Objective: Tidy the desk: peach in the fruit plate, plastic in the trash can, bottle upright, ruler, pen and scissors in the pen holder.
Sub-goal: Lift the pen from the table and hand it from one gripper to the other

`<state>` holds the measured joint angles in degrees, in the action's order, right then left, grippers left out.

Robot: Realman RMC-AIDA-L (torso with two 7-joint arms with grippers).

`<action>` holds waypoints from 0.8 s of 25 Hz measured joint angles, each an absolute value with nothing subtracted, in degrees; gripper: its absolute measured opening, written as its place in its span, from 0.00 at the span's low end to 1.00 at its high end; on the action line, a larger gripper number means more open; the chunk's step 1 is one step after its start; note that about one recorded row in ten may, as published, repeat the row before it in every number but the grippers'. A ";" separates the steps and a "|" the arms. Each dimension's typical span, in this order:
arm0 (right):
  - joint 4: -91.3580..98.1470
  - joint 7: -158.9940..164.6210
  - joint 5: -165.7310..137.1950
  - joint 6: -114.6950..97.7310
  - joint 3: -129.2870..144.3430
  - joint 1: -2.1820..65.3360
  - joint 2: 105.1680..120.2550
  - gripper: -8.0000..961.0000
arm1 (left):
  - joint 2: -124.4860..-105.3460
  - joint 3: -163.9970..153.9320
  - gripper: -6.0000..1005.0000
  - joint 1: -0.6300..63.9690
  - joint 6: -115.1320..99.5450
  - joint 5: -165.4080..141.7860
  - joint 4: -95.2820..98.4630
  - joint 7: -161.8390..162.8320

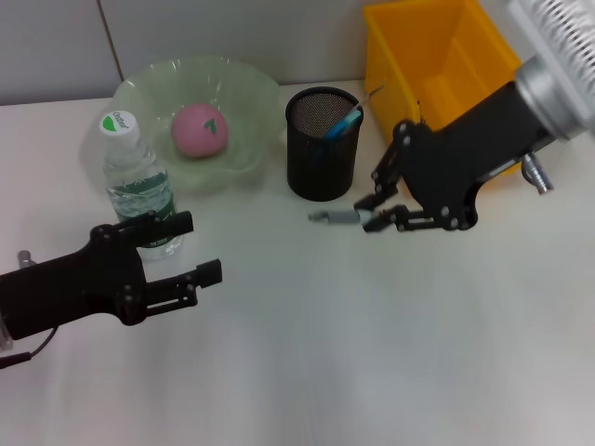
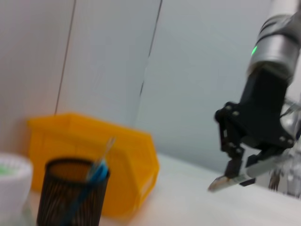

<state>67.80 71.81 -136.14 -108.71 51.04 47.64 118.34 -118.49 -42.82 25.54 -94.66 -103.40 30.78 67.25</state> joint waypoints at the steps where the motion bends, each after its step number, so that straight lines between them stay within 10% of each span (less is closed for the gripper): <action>1: 67.84 72.85 -132.26 -109.25 48.34 46.41 118.20 0.14 | -118.47 -42.81 0.80 25.05 -95.83 -102.11 30.80 66.07; 20: 42.25 75.30 -85.42 -106.25 41.95 34.98 118.30 0.15 | -118.66 -43.00 0.79 23.33 -106.52 -89.42 24.75 49.85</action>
<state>42.25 75.30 -85.42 -106.25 41.95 34.98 118.30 -118.66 -43.00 23.33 -106.52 -89.42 24.75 49.85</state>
